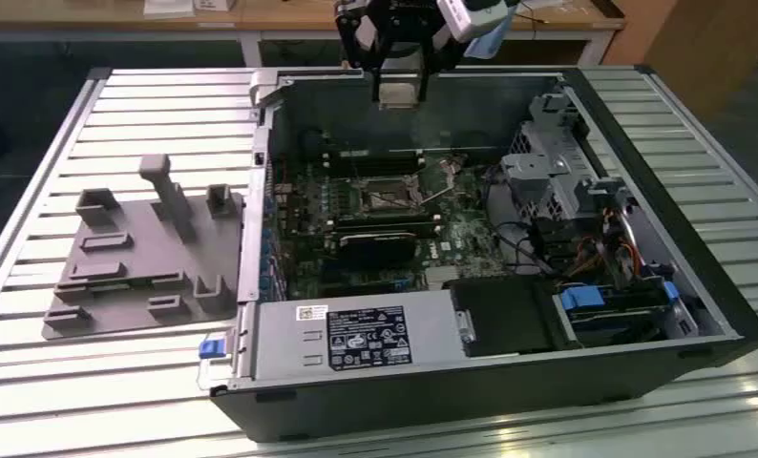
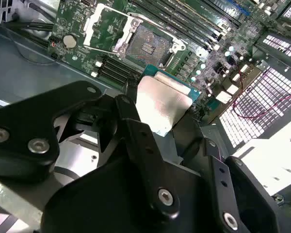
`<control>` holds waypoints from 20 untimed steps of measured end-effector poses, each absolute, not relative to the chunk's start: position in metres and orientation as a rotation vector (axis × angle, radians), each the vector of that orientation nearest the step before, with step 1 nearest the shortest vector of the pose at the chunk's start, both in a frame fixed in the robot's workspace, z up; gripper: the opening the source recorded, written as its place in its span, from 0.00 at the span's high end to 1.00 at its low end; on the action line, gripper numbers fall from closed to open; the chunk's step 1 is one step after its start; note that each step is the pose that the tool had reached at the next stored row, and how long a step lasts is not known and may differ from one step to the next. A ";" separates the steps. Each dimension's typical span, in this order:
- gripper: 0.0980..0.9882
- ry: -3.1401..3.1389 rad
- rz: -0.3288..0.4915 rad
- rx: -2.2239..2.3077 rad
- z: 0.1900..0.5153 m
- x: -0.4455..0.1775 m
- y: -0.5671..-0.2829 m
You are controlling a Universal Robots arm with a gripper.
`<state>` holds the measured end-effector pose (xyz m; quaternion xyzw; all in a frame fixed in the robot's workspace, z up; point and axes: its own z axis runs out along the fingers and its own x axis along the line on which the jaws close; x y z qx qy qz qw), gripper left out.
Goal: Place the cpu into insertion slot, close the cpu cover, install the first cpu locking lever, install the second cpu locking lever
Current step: 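Place the cpu into insertion slot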
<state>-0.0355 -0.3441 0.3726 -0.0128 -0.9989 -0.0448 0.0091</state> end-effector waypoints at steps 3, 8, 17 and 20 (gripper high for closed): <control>0.51 -3.120 -0.140 -0.040 0.373 -0.035 -0.344; 0.51 -3.120 -0.140 -0.040 0.372 -0.036 -0.344; 0.51 -3.120 -0.139 -0.040 0.366 -0.036 -0.344; 0.51 -3.120 -0.138 -0.040 0.364 -0.036 -0.344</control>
